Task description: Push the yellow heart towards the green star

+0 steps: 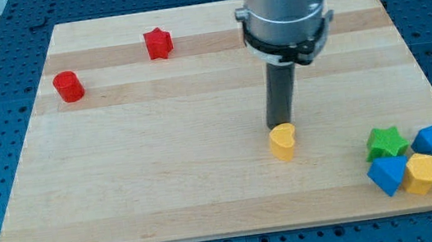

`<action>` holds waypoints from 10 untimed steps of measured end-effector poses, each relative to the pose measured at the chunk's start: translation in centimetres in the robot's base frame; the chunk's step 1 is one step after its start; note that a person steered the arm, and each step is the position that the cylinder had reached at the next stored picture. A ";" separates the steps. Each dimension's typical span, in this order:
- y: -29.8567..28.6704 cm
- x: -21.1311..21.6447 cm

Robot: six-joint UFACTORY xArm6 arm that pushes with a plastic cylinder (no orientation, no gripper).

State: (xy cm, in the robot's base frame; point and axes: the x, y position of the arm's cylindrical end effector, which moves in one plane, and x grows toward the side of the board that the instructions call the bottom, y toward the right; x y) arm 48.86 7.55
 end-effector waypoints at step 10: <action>1.0 6.6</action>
